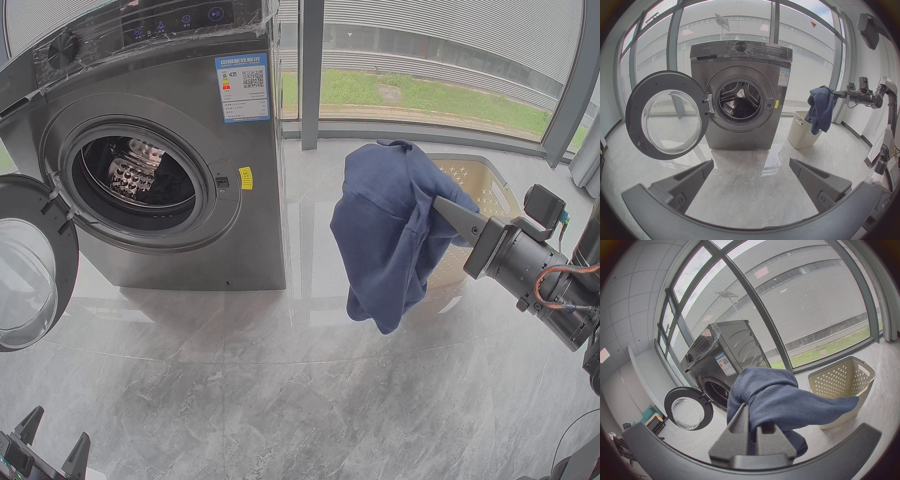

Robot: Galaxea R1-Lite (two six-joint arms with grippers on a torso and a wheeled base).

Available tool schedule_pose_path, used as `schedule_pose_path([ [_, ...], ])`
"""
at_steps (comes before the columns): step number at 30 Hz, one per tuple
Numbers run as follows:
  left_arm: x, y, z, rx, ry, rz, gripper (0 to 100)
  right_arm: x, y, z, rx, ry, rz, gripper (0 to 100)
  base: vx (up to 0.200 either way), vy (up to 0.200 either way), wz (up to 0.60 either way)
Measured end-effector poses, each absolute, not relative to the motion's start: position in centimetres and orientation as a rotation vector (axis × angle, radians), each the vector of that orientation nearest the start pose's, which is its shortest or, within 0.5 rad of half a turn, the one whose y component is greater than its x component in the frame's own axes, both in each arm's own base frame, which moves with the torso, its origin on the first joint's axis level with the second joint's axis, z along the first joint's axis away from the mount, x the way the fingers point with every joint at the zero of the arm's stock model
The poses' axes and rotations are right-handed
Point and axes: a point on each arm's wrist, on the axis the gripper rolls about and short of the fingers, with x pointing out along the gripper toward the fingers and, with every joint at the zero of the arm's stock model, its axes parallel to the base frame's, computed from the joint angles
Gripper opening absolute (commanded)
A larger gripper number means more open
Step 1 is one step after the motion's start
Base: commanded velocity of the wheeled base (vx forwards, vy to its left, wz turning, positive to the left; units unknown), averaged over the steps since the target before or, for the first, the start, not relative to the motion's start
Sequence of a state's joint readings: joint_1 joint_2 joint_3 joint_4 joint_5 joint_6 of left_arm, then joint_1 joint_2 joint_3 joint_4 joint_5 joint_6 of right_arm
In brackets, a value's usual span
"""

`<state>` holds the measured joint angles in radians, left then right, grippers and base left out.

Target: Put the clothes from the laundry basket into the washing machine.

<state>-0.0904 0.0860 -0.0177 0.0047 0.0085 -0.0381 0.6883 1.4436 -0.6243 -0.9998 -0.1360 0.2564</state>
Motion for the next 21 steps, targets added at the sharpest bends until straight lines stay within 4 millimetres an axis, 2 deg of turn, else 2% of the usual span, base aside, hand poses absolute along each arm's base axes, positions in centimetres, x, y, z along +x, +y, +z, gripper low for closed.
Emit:
schedule_pose_path([
  [20, -1.71, 0.18, 8.16, -0.034, 0.075, -0.081, 100, 18.48, 14.87, 23.91, 0.322, -0.093, 0.575, 0, 0.000, 0.200, 0.00],
  [21, -1.71, 0.17, 8.18, -0.034, 0.074, -0.080, 100, 18.49, 14.86, 23.91, 0.322, -0.093, 0.574, 0, 0.000, 0.000, 0.00],
])
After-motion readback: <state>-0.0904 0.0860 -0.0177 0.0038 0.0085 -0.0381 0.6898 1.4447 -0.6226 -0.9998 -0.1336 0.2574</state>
